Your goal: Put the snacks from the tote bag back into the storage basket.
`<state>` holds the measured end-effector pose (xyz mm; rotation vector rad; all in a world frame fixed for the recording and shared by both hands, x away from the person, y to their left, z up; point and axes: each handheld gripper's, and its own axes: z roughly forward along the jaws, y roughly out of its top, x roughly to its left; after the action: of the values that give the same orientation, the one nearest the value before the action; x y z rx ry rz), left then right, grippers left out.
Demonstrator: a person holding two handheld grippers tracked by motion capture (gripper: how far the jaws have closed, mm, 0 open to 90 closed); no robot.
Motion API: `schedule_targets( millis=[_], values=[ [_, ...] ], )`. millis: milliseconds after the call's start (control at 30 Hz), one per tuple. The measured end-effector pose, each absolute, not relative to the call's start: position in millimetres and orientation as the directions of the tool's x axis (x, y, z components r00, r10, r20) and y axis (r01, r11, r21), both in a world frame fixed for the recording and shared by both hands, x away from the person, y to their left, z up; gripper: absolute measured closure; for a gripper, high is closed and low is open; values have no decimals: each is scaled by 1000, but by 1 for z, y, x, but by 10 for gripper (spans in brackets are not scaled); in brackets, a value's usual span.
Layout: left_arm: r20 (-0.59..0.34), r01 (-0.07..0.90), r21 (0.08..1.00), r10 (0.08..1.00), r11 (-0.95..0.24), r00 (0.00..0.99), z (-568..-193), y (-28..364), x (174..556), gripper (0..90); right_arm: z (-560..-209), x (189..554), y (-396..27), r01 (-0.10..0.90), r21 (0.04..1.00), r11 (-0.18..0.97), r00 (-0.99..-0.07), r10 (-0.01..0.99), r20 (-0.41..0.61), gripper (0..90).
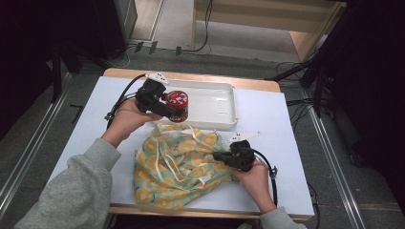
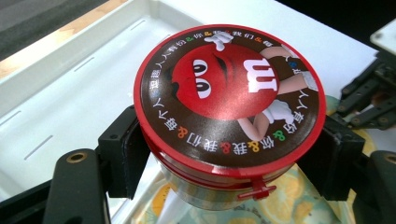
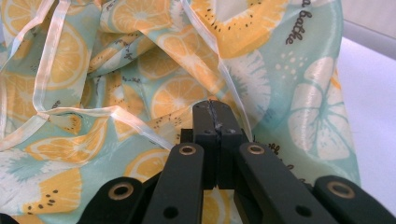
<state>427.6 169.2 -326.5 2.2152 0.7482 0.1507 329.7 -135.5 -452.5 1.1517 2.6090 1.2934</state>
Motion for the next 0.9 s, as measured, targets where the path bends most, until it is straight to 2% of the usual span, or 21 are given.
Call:
schedule_targets(
  millis=[200,267,667,900],
  values=[
    [-120,476,713,579,-515,806,-330,169,440,261,-451,329,-136,608,694,386,-730,616,297,900],
    [-144,500,714,595,-490,790,-333,170,448,261,-451,329,-135,609,693,385,-728,617,297,900],
    [-101,509,693,631,-509,769,-345,162,474,260,-450,330,-133,600,694,397,-737,611,288,900],
    [-106,528,694,655,-490,748,-354,158,493,260,-449,328,-133,593,701,396,-742,607,285,900]
  ],
)
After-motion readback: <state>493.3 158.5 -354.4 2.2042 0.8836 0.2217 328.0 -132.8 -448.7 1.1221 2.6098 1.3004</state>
